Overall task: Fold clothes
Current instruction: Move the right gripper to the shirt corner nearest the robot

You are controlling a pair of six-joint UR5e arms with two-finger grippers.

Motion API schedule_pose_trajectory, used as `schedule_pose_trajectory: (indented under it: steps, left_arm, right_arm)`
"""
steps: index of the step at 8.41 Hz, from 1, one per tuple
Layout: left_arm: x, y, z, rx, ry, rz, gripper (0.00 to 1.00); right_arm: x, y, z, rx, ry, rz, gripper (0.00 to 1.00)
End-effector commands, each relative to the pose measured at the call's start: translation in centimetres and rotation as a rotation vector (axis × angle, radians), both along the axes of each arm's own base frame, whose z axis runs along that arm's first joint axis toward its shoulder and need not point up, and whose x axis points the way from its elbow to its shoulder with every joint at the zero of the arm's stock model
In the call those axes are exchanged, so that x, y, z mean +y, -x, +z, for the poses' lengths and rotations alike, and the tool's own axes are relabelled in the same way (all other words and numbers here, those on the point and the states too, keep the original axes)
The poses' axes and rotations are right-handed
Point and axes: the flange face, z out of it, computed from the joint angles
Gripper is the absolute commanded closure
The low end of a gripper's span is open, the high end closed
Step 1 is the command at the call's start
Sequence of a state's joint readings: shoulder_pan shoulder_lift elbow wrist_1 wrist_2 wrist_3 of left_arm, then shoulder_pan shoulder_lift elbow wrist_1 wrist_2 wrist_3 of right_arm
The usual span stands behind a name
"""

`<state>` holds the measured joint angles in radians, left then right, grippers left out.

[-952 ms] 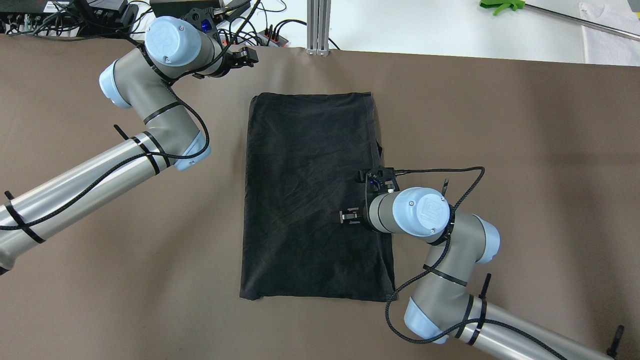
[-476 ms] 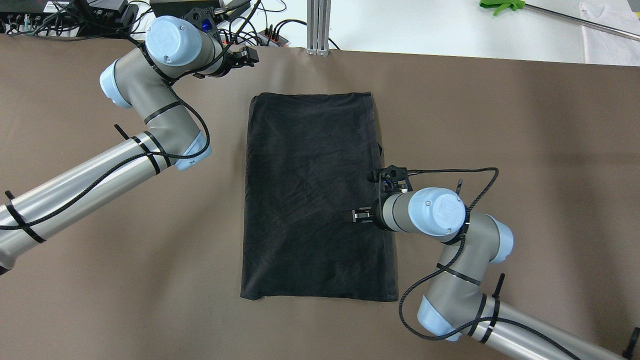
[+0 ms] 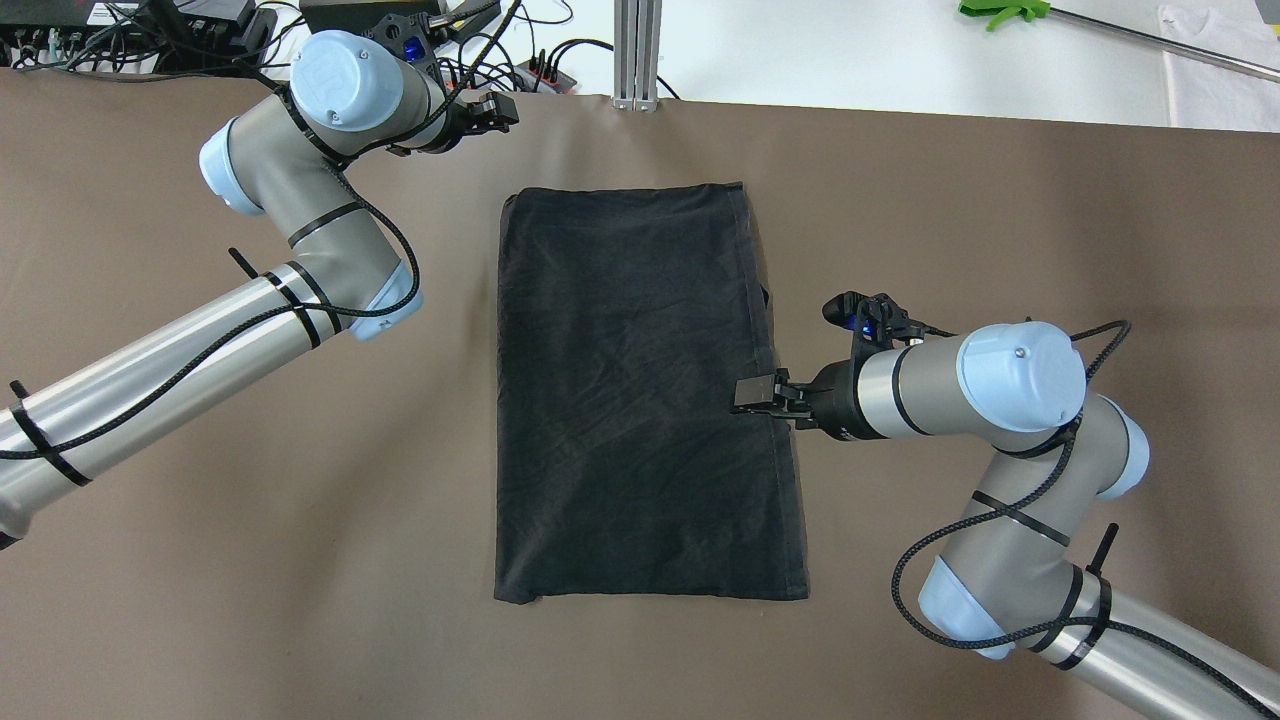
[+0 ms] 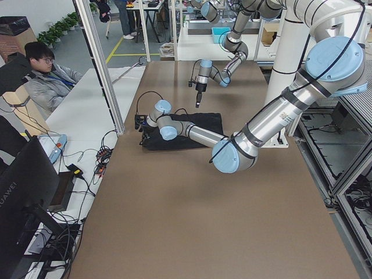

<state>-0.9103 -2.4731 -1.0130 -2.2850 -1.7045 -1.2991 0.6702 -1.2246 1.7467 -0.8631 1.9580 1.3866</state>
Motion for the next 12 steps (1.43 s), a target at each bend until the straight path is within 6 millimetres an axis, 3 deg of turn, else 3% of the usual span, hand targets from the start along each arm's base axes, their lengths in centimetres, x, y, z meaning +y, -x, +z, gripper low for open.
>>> schedule_pose_trajectory:
  steps: [1,4,8,12]
  left_arm:
    - [0.0,0.0,0.3,-0.002,0.003,0.0,0.0]
    - [0.0,0.0,0.4,-0.004,0.003,-0.002,0.0]
    - [0.0,0.0,0.6,-0.011,0.001,-0.007,0.0]
    - [-0.1,0.0,0.7,-0.014,0.0,-0.009,0.0]
  right_arm:
    - [3.8,1.1,1.9,-0.021,0.14,-0.008,0.06]
    - [9.2,5.1,4.8,0.009,0.104,0.018,0.06]
    - [11.8,7.2,5.7,0.03,0.099,-0.004,0.06]
    - [12.9,9.5,5.7,0.045,0.096,-0.02,0.06]
